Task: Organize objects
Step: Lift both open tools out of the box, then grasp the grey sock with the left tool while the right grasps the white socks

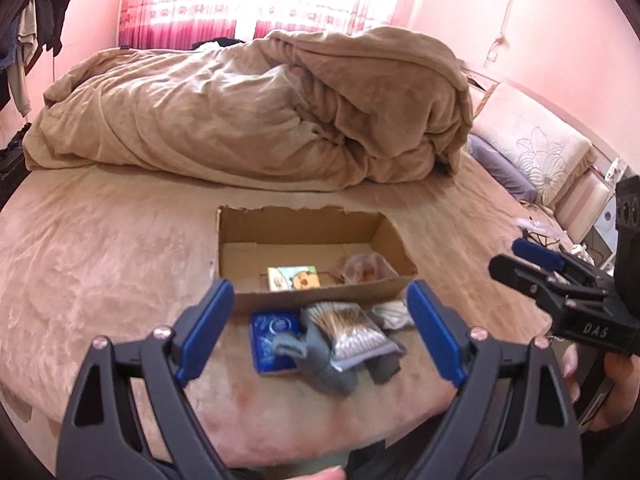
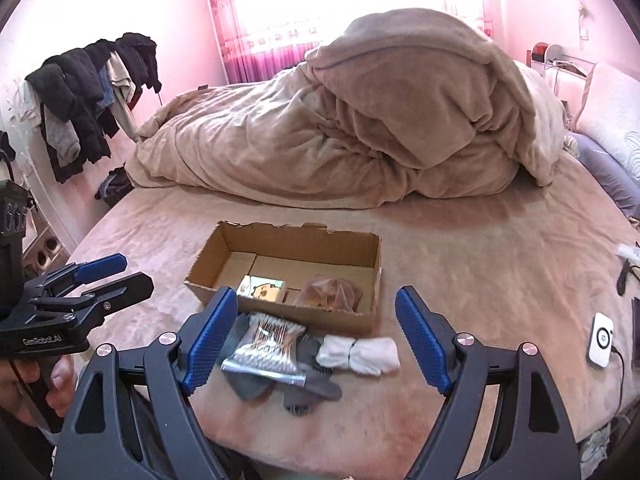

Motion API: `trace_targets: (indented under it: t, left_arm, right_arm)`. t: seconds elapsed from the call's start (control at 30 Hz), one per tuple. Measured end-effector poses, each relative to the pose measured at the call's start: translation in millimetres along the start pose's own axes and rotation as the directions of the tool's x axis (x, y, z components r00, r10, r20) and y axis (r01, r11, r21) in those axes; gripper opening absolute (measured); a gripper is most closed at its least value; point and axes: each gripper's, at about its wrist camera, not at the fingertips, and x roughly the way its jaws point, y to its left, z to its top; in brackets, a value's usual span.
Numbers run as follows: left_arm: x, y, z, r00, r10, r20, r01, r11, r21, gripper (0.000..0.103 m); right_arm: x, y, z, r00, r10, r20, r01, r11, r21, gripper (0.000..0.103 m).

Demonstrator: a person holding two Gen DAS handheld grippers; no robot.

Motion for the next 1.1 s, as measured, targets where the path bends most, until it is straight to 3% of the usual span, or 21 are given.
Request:
trace_targets:
  t: [0.37, 0.87, 1.1]
  left_arm:
    - [8.3, -7.7, -56.8, 0.995, 0.056, -0.077, -0.056, 0.998, 0.001, 0.089]
    - [72.4, -15.9, -92.8, 0.981, 0.06, -0.184, -0.062, 0.998, -0.007, 0.089]
    - [110.4, -5.6, -105.7, 0.968, 0.067, -0.243, -0.078, 0.996, -0.036, 0.089]
  right_arm:
    - [-14.8, -11.9, -43.2, 0.999, -0.008, -0.053, 0.008, 1.0, 0.005, 0.084]
    - [28.3, -36.0, -67.0, 0.991, 0.009, -0.136, -0.005, 0.999, 0.033, 0.084]
    - [67.4, -48.3, -71.3, 0.983, 0.012, -0.182, -0.004, 0.999, 0.045, 0.084]
